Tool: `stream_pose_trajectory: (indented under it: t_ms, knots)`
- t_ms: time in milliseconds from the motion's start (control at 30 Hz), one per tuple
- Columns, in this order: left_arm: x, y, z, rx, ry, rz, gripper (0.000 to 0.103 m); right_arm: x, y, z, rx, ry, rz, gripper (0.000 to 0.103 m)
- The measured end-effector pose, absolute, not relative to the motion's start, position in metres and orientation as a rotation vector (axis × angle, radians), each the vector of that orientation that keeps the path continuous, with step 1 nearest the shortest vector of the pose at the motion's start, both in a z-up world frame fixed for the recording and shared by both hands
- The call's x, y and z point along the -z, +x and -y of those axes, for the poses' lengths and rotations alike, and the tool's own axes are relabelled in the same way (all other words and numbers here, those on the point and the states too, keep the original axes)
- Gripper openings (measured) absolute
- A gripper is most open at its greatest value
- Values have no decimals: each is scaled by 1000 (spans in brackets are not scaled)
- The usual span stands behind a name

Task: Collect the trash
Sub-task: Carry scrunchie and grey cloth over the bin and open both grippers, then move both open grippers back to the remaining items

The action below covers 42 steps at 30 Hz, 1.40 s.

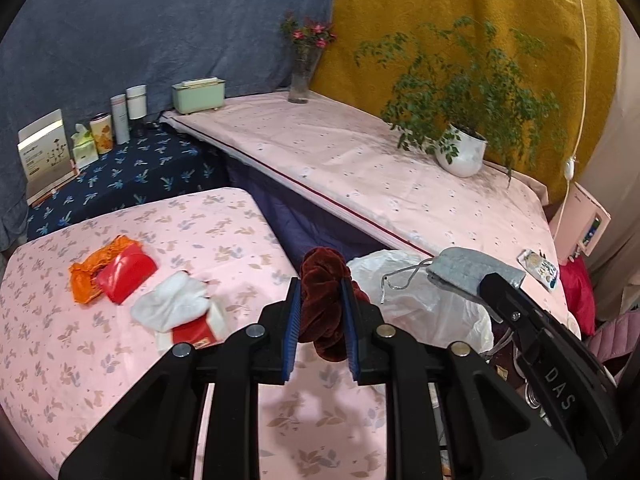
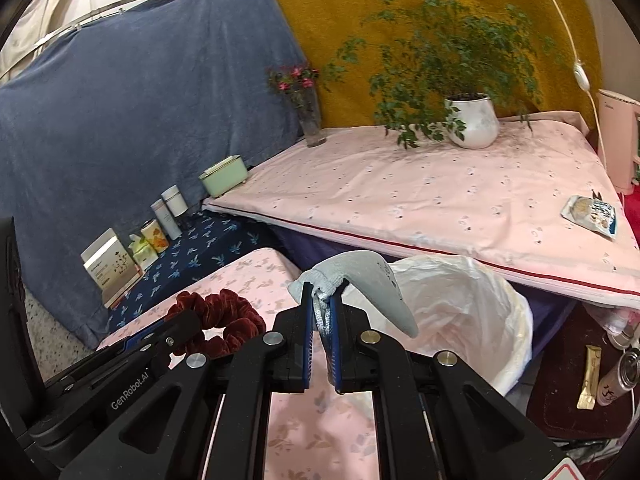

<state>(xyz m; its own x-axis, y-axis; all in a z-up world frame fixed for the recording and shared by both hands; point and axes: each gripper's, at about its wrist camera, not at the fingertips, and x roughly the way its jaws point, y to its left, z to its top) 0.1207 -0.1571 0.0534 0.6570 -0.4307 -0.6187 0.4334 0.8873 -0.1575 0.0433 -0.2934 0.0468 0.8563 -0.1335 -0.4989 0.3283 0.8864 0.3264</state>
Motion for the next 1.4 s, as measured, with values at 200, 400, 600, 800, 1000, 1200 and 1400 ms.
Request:
stream_pose_trajectory:
  t_ms: [200, 400, 600, 800, 1000, 1200, 1400]
  knots:
    - [-47, 120, 187, 550, 27, -701, 19, -38, 30, 323, 301, 440, -487, 7]
    - [-39, 125, 213, 589, 48, -721, 19, -27, 24, 349, 347, 466, -498, 7]
    - [-32, 133, 234, 632, 44, -748, 21, -17, 25, 361, 371, 467, -515, 7]
    - [-28, 140, 238, 620, 28, -759, 54, -9, 35, 367, 379, 470, -543, 11]
    - [-24, 146, 230, 589, 29, -762, 58, -4, 42, 366, 380, 472, -546, 14]
    - [-23, 151, 217, 548, 23, -751, 58, -6, 46, 358, 375, 455, -542, 27]
    - [-22, 152, 200, 511, 19, -742, 58, -8, 48, 347, 362, 439, -545, 33]
